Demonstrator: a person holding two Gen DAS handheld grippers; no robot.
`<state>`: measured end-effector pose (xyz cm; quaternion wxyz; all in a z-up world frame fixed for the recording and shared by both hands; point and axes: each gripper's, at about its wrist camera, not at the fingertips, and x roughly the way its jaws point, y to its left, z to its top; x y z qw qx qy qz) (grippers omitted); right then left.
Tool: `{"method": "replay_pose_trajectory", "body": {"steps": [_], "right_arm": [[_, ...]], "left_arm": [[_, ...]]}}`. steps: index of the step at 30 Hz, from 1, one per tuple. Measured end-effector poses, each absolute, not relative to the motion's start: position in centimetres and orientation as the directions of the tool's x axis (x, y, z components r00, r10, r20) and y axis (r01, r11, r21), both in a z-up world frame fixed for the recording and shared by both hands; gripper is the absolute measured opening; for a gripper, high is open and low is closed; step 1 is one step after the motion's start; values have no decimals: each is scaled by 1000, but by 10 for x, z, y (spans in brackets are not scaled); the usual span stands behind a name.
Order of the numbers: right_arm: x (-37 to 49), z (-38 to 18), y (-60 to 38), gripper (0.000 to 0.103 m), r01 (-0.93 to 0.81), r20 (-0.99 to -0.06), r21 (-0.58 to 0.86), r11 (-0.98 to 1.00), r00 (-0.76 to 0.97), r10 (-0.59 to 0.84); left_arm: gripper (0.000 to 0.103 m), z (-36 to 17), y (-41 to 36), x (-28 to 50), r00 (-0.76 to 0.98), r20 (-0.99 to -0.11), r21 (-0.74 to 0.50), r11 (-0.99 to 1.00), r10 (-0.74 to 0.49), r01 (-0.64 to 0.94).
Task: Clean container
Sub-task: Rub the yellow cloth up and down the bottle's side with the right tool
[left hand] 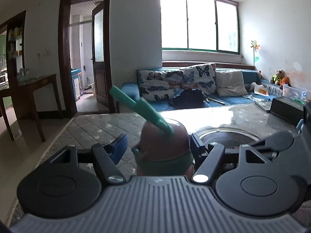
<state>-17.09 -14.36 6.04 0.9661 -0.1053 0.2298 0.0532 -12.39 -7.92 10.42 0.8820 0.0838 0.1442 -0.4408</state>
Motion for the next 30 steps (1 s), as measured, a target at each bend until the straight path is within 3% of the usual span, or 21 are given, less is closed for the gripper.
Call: {"method": "replay_pose_trajectory", "body": {"steps": [10,24,30], "right_arm": [[-173,85,-140,19,-121,-355,-288,950,935,12],[-164,66,-136,19,-95,-375,-286,953,927,-20],[-161,47,-131,19,-122,-424,-277,953,905,-7]], "left_arm": [[69,99,-78,-126,555,-325,28,578,-766,815],[69,95,-56,-110,557,-322,22,582,-765,813],[69,92,-52,-107,559,-320,21,585,-764,811]]}}
